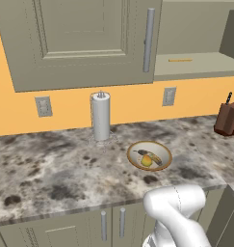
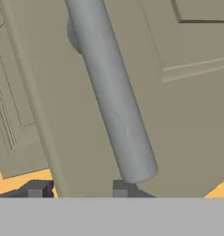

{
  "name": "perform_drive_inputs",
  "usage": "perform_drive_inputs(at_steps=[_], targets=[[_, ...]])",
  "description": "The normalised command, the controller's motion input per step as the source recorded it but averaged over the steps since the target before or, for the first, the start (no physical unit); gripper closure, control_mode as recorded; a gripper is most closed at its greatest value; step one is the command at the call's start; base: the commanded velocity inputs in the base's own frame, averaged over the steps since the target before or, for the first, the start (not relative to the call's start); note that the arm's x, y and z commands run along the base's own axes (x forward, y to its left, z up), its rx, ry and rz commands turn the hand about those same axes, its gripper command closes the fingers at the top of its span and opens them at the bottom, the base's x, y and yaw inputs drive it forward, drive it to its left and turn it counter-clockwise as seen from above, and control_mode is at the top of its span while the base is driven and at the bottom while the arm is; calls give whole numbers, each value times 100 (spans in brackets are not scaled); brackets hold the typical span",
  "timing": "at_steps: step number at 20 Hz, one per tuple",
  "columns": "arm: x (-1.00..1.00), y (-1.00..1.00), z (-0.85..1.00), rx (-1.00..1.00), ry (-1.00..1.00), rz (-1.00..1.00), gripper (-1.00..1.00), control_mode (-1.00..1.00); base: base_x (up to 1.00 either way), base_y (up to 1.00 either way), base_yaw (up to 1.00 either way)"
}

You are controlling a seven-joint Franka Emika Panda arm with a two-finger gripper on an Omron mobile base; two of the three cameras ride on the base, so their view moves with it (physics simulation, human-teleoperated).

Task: Open the cabinet. Pick the banana and apple from the cabinet and place them into the bowl. Then close the cabinet.

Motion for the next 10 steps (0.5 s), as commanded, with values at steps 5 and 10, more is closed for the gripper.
perform_drive_inputs(at_steps=[5,10], targets=[[100,19,-8,9,-27,2,-100,-100,0,0,0],[100,21,13,7,-14,-24,-100,-100,0,0,0]])
